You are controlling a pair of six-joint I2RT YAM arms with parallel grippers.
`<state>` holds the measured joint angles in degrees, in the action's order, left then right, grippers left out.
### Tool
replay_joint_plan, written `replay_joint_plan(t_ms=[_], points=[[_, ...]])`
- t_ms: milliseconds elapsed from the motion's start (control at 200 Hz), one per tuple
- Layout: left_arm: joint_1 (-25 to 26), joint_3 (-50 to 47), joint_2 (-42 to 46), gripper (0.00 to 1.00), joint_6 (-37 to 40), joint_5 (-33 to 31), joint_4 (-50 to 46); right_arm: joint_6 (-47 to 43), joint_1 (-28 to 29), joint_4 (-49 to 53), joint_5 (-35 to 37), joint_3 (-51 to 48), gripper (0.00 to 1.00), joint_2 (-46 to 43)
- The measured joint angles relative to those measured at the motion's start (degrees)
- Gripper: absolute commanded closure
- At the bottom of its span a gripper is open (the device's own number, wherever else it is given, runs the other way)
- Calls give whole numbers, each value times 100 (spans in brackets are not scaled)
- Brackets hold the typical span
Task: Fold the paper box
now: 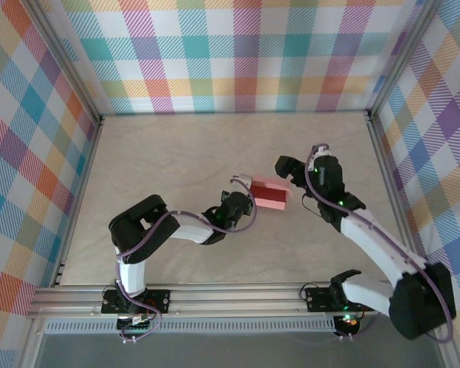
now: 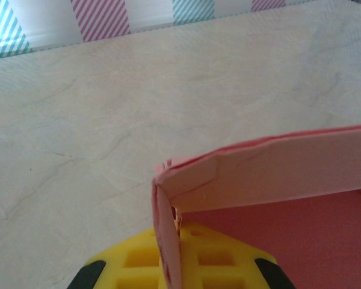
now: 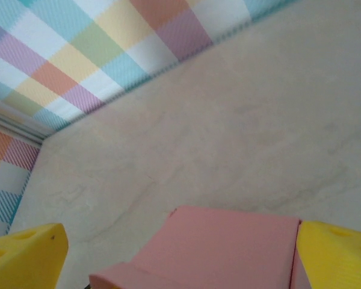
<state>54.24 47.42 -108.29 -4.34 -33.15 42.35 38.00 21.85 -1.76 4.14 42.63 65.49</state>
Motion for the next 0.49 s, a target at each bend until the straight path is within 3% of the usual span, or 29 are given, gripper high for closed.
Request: replay_joint_plan(t_ms=[200,385,495], points=[[55,-144,0,89,90,-42,-107,518,-151,184,-450,107,4,1038],[55,-308,0,86,101,-39,-243,789,-225,79,-682,-63,3,1416],[81,-363,4,70,142,-39,-328,833,-234,24,-726,-116,3,1497]])
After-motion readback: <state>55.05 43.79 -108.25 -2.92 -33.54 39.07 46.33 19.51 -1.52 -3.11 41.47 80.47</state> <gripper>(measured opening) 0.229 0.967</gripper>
